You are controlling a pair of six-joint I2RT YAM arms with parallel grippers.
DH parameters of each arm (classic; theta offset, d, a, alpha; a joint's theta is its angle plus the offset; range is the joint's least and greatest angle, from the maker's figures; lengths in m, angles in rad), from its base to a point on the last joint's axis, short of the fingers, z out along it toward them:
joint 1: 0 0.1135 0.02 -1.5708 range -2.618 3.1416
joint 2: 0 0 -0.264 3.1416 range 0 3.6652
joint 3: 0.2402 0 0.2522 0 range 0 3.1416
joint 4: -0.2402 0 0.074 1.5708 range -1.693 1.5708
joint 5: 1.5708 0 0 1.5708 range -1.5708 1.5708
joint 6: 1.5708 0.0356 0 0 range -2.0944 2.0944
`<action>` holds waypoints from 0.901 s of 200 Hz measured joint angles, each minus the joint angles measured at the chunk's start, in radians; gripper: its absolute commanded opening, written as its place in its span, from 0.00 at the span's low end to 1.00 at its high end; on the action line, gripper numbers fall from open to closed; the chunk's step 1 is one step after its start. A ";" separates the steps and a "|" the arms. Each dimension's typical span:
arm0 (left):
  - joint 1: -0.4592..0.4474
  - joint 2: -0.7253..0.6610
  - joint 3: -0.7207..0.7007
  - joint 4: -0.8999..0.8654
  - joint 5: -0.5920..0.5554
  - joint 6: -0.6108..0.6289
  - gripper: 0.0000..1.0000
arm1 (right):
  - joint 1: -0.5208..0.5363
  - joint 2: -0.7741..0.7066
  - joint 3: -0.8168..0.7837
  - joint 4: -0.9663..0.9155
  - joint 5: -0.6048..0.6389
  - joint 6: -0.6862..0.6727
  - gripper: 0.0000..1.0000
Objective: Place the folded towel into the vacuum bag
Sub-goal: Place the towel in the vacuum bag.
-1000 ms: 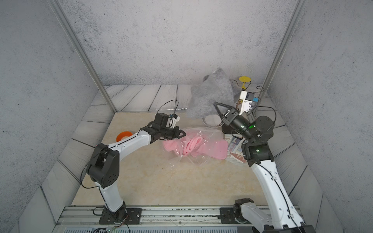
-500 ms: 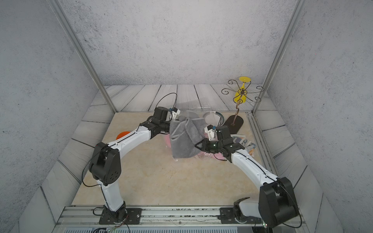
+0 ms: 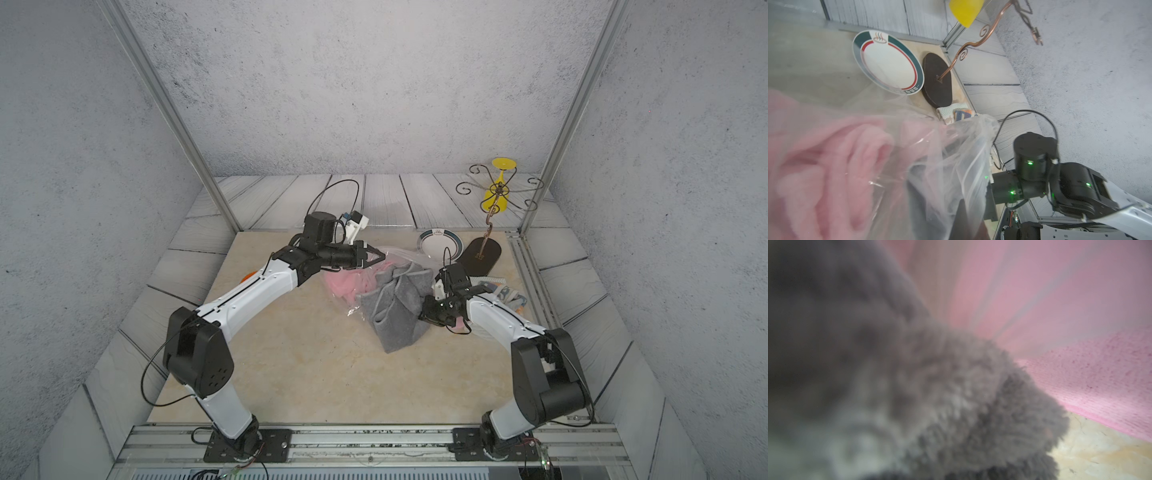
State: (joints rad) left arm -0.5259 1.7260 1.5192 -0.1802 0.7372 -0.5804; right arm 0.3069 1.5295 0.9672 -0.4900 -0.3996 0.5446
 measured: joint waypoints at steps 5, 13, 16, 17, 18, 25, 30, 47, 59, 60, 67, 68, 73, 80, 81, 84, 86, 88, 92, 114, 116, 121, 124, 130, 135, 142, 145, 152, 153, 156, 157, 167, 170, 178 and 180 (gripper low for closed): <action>0.000 -0.007 0.000 -0.002 0.001 0.007 0.00 | 0.001 0.004 0.007 -0.006 0.002 -0.003 0.00; 0.000 -0.013 0.000 -0.005 0.001 0.018 0.00 | 0.001 0.008 0.017 -0.014 0.003 -0.006 0.00; 0.000 -0.014 0.000 -0.006 0.001 0.021 0.00 | 0.000 0.009 0.021 -0.019 0.004 -0.006 0.00; 0.000 -0.014 0.000 -0.006 0.001 0.021 0.00 | 0.000 0.009 0.022 -0.019 0.004 -0.006 0.00; 0.000 -0.014 0.000 -0.006 0.001 0.023 0.00 | 0.000 0.009 0.023 -0.021 0.004 -0.006 0.00; 0.000 -0.014 0.000 -0.010 0.001 0.032 0.00 | 0.000 0.010 0.029 -0.026 0.003 -0.007 0.00; -0.002 -0.014 0.000 -0.013 0.000 0.038 0.00 | 0.000 0.010 0.032 -0.030 0.001 -0.007 0.00; -0.010 -0.014 0.000 -0.040 -0.006 0.076 0.00 | -0.006 0.006 0.034 -0.029 -0.028 -0.003 0.00; -0.020 -0.015 -0.005 -0.050 -0.016 0.106 0.00 | -0.018 -0.002 0.034 -0.021 -0.071 0.014 0.00; -0.021 -0.016 -0.006 -0.050 -0.017 0.108 0.00 | -0.019 -0.002 0.034 -0.019 -0.077 0.017 0.00; -0.027 -0.019 -0.019 -0.051 -0.025 0.125 0.00 | -0.029 -0.010 0.034 -0.004 -0.107 0.037 0.00; -0.028 -0.019 -0.021 -0.051 -0.026 0.126 0.00 | -0.031 -0.011 0.034 -0.002 -0.110 0.041 0.00; -0.032 -0.024 -0.034 -0.051 -0.031 0.136 0.00 | -0.040 -0.019 0.033 0.013 -0.133 0.062 0.00; -0.037 -0.030 -0.055 -0.053 -0.037 0.148 0.00 | -0.055 -0.032 0.032 0.040 -0.164 0.095 0.00; -0.037 -0.031 -0.057 -0.053 -0.037 0.150 0.00 | -0.056 -0.033 0.032 0.043 -0.168 0.098 0.00; -0.039 -0.034 -0.067 -0.055 -0.039 0.154 0.00 | -0.064 -0.041 0.032 0.061 -0.185 0.119 0.00; -0.039 -0.035 -0.071 -0.055 -0.040 0.156 0.00 | -0.070 -0.046 0.031 0.072 -0.196 0.131 0.00; -0.040 -0.037 -0.078 -0.055 -0.042 0.159 0.00 | -0.073 -0.048 0.030 0.081 -0.203 0.139 0.00; -0.042 -0.040 -0.091 -0.056 -0.045 0.166 0.00 | -0.083 -0.056 0.029 0.106 -0.221 0.167 0.00; -0.045 -0.053 -0.146 -0.060 -0.061 0.193 0.00 | -0.125 -0.087 -0.015 0.308 -0.309 0.338 0.00; -0.046 -0.054 -0.150 -0.060 -0.061 0.195 0.00 | -0.128 -0.088 -0.021 0.327 -0.314 0.352 0.00; -0.047 -0.054 -0.159 -0.060 -0.064 0.200 0.00 | -0.134 -0.088 -0.037 0.378 -0.327 0.396 0.00; -0.047 -0.055 -0.164 -0.060 -0.064 0.203 0.00 | -0.137 -0.088 -0.048 0.413 -0.334 0.427 0.00; -0.049 -0.055 -0.172 -0.062 -0.066 0.208 0.00 | -0.142 -0.088 -0.072 0.477 -0.340 0.477 0.00; -0.049 -0.056 -0.177 -0.063 -0.066 0.213 0.00 | -0.145 -0.088 -0.092 0.526 -0.344 0.515 0.00; -0.050 -0.056 -0.183 -0.066 -0.065 0.218 0.00 | -0.147 -0.088 -0.120 0.589 -0.344 0.569 0.00; -0.051 -0.056 -0.184 -0.069 -0.063 0.220 0.00 | -0.148 -0.088 -0.129 0.610 -0.344 0.587 0.00; -0.051 -0.056 -0.185 -0.074 -0.058 0.223 0.00 | -0.148 -0.088 -0.151 0.659 -0.339 0.626 0.00; -0.051 -0.056 -0.185 -0.074 -0.057 0.224 0.00 | -0.148 -0.088 -0.152 0.663 -0.338 0.630 0.00; -0.051 -0.056 -0.185 -0.075 -0.055 0.225 0.00 | -0.147 -0.088 -0.161 0.682 -0.335 0.643 0.00; -0.051 -0.056 -0.185 -0.076 -0.053 0.225 0.00 | -0.147 -0.088 -0.162 0.685 -0.335 0.646 0.00; -0.050 -0.057 -0.185 -0.078 -0.036 0.230 0.00 | -0.146 -0.088 -0.182 0.732 -0.315 0.681 0.00; -0.050 -0.057 -0.185 -0.079 -0.029 0.230 0.00 | -0.146 -0.089 -0.187 0.745 -0.305 0.689 0.00; -0.050 -0.058 -0.182 -0.085 -0.006 0.233 0.00 | -0.146 -0.092 -0.198 0.768 -0.283 0.703 0.00; -0.050 -0.057 -0.181 -0.087 0.000 0.235 0.00 | -0.146 -0.094 -0.200 0.771 -0.275 0.705 0.00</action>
State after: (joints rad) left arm -0.5762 1.6688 1.3384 -0.2672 0.7372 -0.3458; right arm 0.1608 1.4353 0.7670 0.2813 -0.6746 1.2499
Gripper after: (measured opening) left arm 0.048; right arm 0.166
